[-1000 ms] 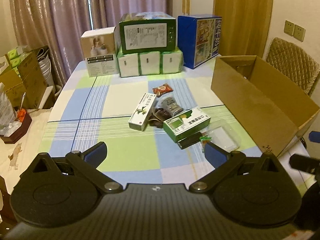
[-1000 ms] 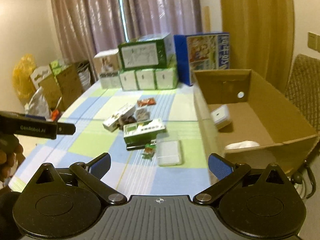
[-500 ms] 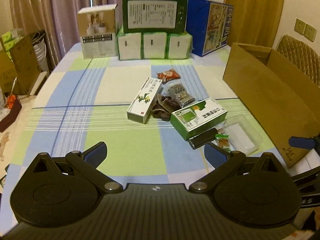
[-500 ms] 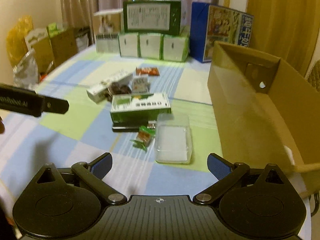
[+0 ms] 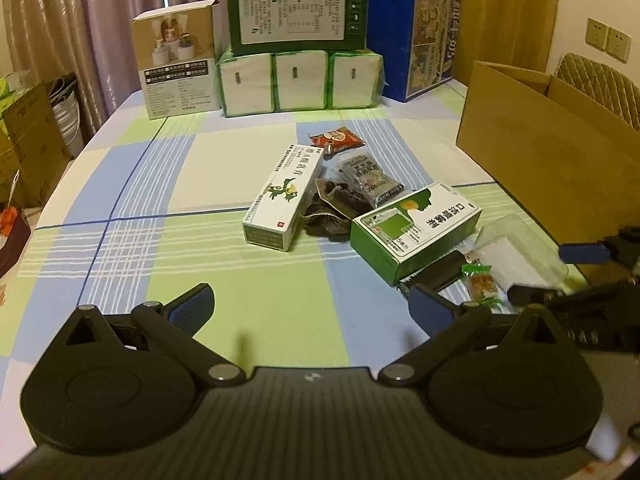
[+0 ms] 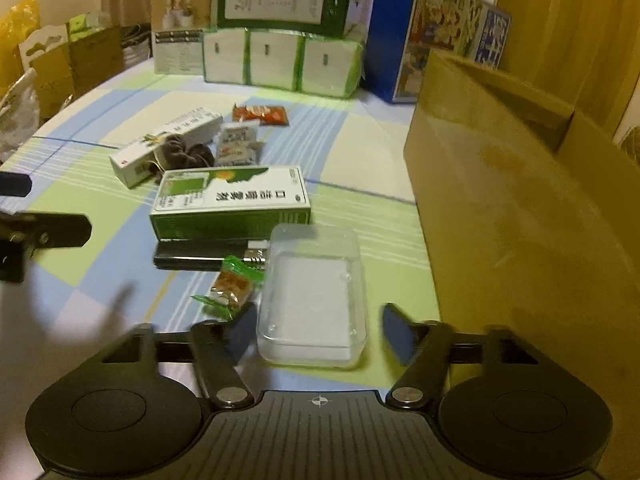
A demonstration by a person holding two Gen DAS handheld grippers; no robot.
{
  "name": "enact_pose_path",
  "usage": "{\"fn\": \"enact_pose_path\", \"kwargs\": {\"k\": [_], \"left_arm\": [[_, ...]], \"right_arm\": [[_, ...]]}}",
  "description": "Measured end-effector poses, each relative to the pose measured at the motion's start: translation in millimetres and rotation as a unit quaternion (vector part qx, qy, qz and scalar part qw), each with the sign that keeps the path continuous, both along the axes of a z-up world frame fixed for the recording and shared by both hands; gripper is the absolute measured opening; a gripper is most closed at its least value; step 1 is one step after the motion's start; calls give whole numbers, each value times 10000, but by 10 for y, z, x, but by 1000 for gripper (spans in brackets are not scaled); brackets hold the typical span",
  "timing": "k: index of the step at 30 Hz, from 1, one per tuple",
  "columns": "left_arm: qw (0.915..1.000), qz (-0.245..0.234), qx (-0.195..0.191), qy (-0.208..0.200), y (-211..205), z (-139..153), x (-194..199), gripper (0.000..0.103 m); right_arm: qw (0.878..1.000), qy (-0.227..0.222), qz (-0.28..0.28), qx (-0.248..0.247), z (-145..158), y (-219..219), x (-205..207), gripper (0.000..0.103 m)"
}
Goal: Organize objects
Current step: 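Grasp the clear plastic container with the right tool while the left tool grasps the wrapped snack, then carry the container toward the cardboard box with the right tool while the left tool carries the snack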
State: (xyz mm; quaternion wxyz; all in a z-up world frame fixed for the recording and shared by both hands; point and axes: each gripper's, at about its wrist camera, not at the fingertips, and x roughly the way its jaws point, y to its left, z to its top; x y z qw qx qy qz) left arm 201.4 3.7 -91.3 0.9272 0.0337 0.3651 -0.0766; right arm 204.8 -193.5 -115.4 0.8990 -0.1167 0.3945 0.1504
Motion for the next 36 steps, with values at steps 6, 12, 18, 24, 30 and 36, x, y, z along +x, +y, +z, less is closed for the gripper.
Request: {"fn": "enact_pose_path", "kwargs": {"k": [6,12,18,24,30,36], "left_arm": [[9998,-186,-63,83,-6,-72,-5,101],[9996,-192,-160,152,11,-50,-50,99],[9961,-613,-365,519,-227,-109,-68,61],[9942,-754,-480,601,-442,-191,-39,56],[9944,-705,-433,653,-548,-285,42,31],[9952,-752,-171,596,-490,-281,-1,17]], "right_arm": [[9975,121,636,299,-4,170,-99,53],[9972,77,668,324,3,166,-166,53],[9994,99,266,186,14,4,-174,53],[9995,81,252,147,0,11,-185,53],[9997,86,201,125,-13,-20,-163,53],[9996,126,158,214,-9,-36,-159,53]]}}
